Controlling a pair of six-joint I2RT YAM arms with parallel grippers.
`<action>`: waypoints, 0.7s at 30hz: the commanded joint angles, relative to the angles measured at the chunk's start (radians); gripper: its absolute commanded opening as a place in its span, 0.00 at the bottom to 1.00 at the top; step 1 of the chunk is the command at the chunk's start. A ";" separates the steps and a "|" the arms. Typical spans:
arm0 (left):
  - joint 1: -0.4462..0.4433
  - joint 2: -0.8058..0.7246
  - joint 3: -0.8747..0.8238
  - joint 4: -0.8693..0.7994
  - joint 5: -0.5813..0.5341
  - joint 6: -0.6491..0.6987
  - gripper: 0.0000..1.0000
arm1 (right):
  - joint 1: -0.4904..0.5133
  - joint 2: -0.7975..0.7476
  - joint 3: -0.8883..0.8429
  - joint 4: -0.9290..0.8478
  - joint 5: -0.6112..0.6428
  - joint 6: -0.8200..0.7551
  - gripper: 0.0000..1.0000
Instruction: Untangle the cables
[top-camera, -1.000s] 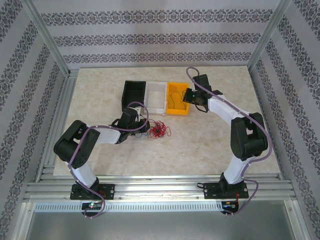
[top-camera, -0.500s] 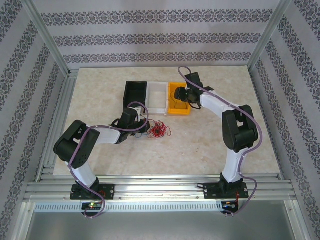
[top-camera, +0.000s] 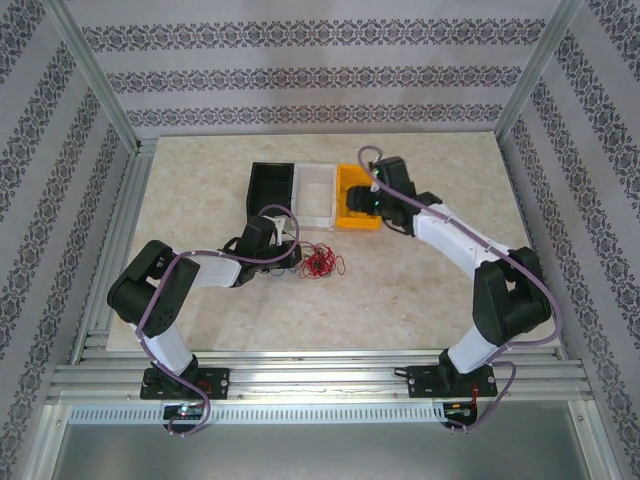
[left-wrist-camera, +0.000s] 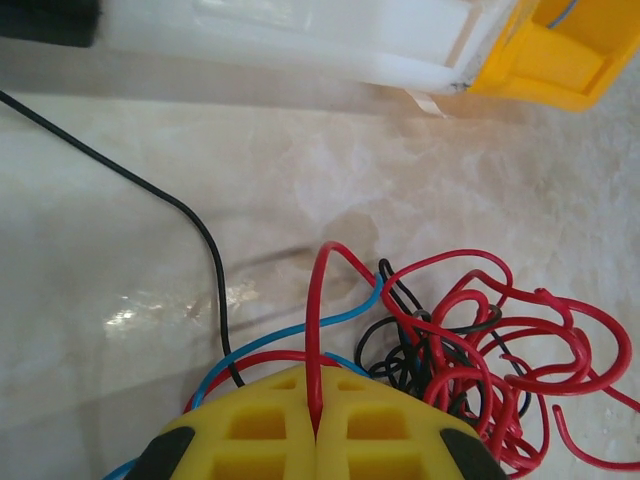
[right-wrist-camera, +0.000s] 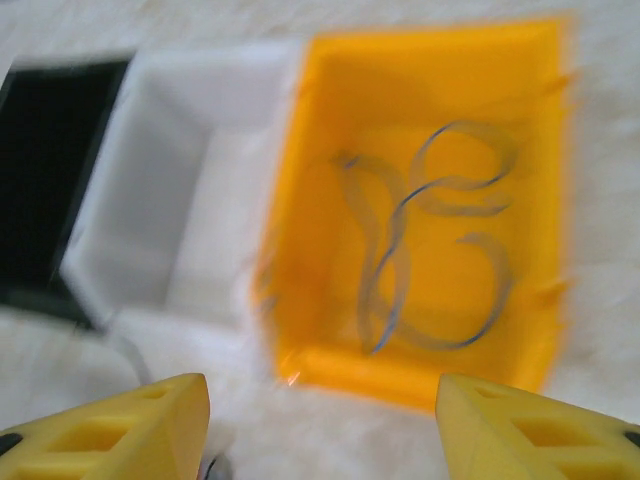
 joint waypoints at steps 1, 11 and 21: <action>-0.007 -0.040 0.019 -0.044 0.045 0.029 0.15 | 0.116 -0.005 -0.081 -0.015 -0.122 -0.067 0.63; 0.017 -0.186 -0.046 -0.075 -0.161 -0.024 0.58 | 0.274 0.155 -0.093 -0.042 -0.052 -0.055 0.71; 0.017 -0.239 -0.038 -0.353 -0.222 0.120 0.57 | 0.243 0.225 -0.079 -0.063 -0.066 -0.066 0.68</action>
